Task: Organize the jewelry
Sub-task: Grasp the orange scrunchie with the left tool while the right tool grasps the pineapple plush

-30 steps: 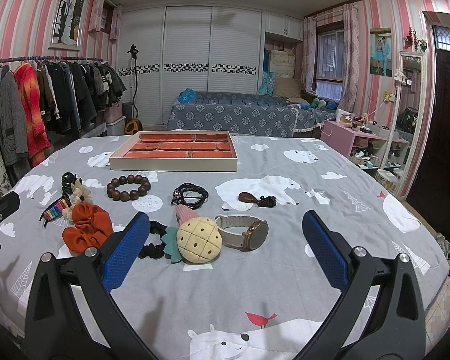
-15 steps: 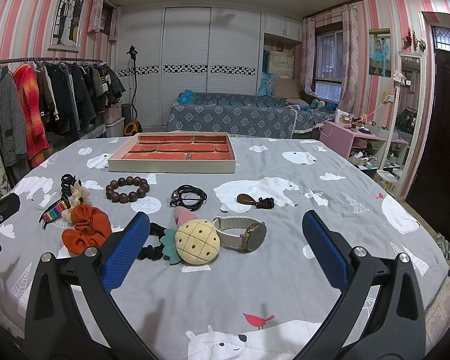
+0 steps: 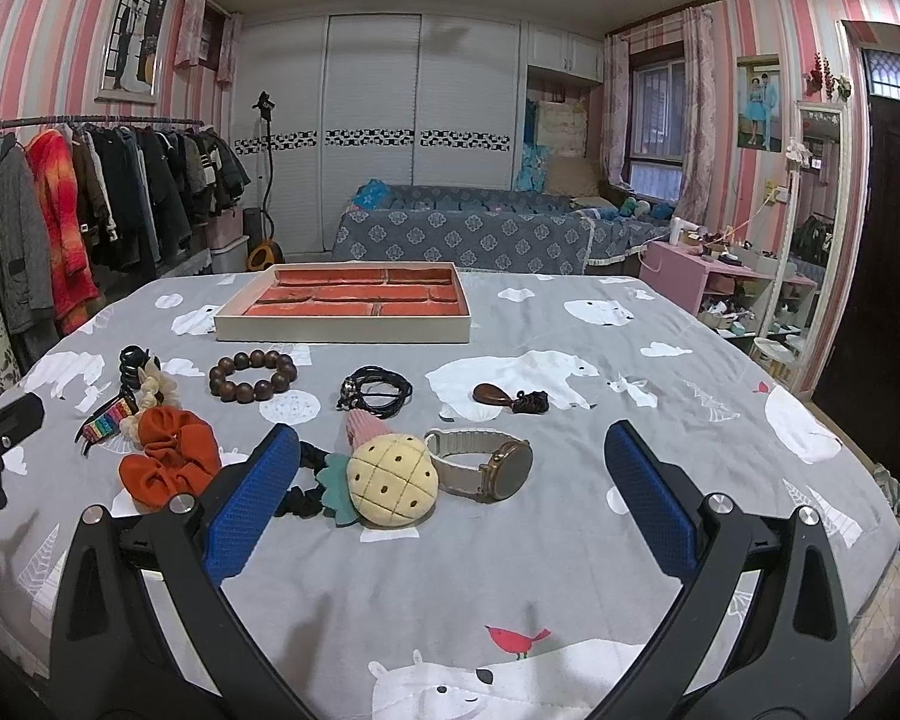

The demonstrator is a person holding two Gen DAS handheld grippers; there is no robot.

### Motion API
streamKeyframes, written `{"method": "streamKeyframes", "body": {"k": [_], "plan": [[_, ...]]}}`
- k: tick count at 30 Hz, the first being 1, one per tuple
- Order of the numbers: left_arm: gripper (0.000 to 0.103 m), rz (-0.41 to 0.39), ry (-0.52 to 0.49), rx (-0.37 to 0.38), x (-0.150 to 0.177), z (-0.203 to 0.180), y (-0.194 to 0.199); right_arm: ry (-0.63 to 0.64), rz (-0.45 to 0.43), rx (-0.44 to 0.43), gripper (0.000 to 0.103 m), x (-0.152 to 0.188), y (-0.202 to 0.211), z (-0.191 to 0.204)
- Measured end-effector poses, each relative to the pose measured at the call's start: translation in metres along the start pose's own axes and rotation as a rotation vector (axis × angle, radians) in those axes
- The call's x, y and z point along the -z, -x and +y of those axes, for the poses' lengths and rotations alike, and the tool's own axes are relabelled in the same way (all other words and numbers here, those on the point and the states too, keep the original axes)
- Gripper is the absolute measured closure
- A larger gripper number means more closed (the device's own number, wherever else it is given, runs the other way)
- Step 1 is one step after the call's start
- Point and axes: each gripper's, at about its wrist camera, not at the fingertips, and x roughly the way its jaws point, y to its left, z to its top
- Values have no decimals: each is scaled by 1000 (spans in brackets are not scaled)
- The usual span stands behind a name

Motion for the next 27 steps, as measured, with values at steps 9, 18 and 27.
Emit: {"method": "streamKeyframes", "body": {"k": [9, 18, 27], "plan": [[4, 57, -1, 26, 5, 8, -20, 0, 26, 52, 5, 10, -18, -1], [4, 108, -8, 69, 5, 4, -43, 0, 91, 28, 5, 15, -45, -12], [4, 176, -5, 92, 4, 1, -77, 4, 196, -41, 5, 20, -78, -2]]}}
